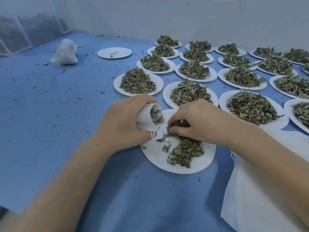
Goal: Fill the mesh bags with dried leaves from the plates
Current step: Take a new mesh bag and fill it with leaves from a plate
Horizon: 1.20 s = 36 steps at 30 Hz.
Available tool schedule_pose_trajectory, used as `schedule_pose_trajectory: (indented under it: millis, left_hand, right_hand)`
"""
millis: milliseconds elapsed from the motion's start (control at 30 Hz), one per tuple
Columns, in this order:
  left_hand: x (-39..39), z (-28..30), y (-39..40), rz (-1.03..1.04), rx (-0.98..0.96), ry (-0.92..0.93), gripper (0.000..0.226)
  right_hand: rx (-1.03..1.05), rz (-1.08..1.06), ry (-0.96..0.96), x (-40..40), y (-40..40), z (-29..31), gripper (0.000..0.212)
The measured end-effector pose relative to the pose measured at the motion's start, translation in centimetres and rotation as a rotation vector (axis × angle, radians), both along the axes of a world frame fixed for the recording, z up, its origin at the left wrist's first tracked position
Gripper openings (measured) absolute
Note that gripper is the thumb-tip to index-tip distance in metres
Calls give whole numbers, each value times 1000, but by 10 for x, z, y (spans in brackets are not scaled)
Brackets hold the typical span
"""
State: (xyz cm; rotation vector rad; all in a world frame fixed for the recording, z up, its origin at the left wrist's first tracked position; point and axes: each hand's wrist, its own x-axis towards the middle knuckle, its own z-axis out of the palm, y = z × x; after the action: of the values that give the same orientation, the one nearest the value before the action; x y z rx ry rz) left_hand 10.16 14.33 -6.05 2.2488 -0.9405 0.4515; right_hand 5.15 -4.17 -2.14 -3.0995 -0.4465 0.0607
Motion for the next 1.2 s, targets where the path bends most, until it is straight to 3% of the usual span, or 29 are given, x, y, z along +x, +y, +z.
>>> schedule_pose_trajectory:
  millis: [133, 233, 433, 700, 1067, 1200]
  left_hand:
    - [0, -1, 0, -5, -1, -13, 51]
    - [1, 0, 1, 3, -8, -13, 52]
    - [1, -1, 2, 7, -4, 23, 51]
    - [-1, 0, 1, -16, 34, 25, 49]
    - [-6, 0, -5, 35, 37, -50, 52]
    - [-10, 1, -10, 26, -23, -77, 52]
  right_hand:
    - [86, -6, -25, -7, -3, 9, 52]
    - [-7, -61, -37, -11, -12, 17, 62]
    - [-34, -3, 44, -3, -9, 9, 34]
    - [284, 34, -141, -3, -20, 22, 20]
    - [389, 169, -347, -11, 7, 9, 19]
    - [747, -30, -401, -12, 16, 0, 20]
